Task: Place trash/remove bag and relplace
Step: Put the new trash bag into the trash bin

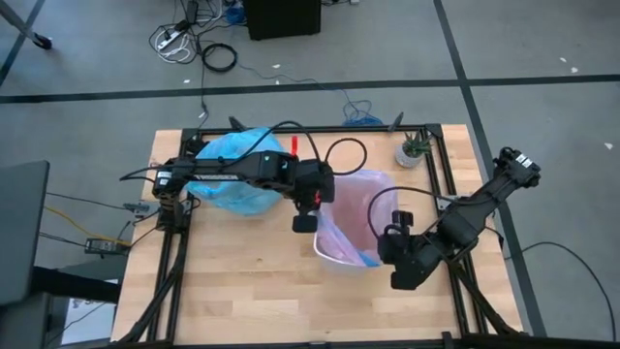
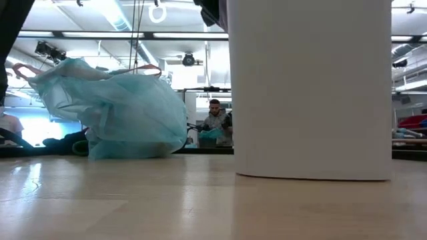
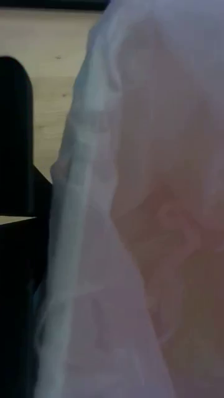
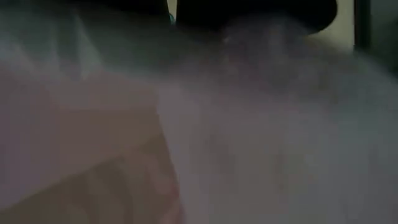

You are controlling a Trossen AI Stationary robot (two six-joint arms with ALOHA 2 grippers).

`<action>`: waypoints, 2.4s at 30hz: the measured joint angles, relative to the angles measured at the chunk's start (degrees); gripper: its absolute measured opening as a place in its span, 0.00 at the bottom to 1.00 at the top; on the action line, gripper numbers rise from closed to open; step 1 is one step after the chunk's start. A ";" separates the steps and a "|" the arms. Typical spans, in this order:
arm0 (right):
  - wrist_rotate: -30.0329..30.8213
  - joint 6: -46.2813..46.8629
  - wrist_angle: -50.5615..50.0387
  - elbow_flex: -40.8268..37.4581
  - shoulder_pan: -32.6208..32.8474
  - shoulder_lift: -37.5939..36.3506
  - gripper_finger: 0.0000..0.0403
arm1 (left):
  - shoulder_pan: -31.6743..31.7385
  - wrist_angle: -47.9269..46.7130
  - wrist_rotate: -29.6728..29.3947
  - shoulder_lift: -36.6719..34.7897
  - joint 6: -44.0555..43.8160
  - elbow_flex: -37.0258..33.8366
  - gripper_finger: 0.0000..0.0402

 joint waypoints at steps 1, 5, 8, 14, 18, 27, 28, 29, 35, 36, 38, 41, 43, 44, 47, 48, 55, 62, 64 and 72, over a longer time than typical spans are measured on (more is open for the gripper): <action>0.05 0.63 0.03 -0.01 -0.02 -0.19 0.00 | 0.07 -0.34 0.29 0.05 -0.38 0.00 0.01; -2.98 2.80 1.65 -0.14 0.24 -1.45 0.00 | -0.10 0.75 0.02 0.13 -2.62 0.00 0.01; -3.49 3.29 3.25 -0.20 1.88 -3.10 0.03 | -0.08 5.16 -0.50 0.17 -6.75 -0.08 0.01; -3.78 6.47 -1.27 -0.17 6.06 -8.09 0.21 | 0.03 15.47 -1.69 1.29 -13.59 -0.11 0.01; 0.33 13.54 -8.87 -0.14 9.58 -10.65 0.37 | 0.08 17.34 -1.90 1.39 -15.79 -0.04 0.01; 13.23 18.32 -20.96 -1.29 16.38 -11.48 0.55 | -0.14 16.12 -5.11 1.36 -20.37 1.86 0.01; 13.51 18.36 -20.76 -2.35 16.48 -11.94 0.56 | -0.22 15.94 -5.79 1.35 -20.37 1.86 0.01; 13.50 18.48 -20.57 -3.73 16.49 -12.56 0.56 | -0.35 15.49 -6.60 1.36 -20.17 1.86 0.01; 13.51 24.65 -15.05 -14.11 16.85 -17.48 0.56 | -1.27 13.03 -7.51 1.41 -19.64 1.81 0.01; 13.50 25.66 -13.00 -15.47 17.09 -18.23 0.56 | -1.52 12.31 -7.50 1.42 -19.41 1.82 0.01; 13.43 27.20 -8.58 -17.44 17.36 -19.13 0.56 | -2.25 10.49 -7.43 1.42 -18.48 1.81 0.01; 13.78 29.03 -4.66 -17.88 17.32 -18.72 0.55 | -3.81 7.96 -7.08 1.39 -16.80 1.81 0.01; 14.98 29.92 -1.83 -17.88 17.30 -18.21 0.54 | -5.00 7.19 -7.06 1.39 -15.93 1.81 0.01; 15.85 30.27 0.02 -17.88 17.30 -17.97 0.53 | -5.55 7.05 -7.02 1.39 -15.50 1.81 0.01; 16.76 29.99 6.64 -17.86 17.30 -17.80 0.51 | -6.93 7.16 -7.06 1.39 -15.16 1.81 0.01; 16.76 29.93 8.29 -17.86 17.30 -17.80 0.51 | -7.37 7.12 -7.04 1.39 -15.16 1.81 0.01; 11.77 32.94 12.45 -15.05 17.34 -17.06 0.47 | -8.80 7.05 -7.15 1.39 -13.38 1.79 0.01; 3.02 37.99 2.71 -6.25 19.60 -13.90 0.43 | -8.70 5.74 -7.93 1.35 -10.02 1.79 0.01; 3.19 38.51 1.93 -3.62 20.52 -13.21 0.42 | -8.66 5.47 -7.94 1.35 -8.87 1.79 0.01; 8.38 42.78 -14.02 1.86 21.42 -10.08 0.41 | -8.66 1.30 -7.90 1.33 -4.77 1.77 0.02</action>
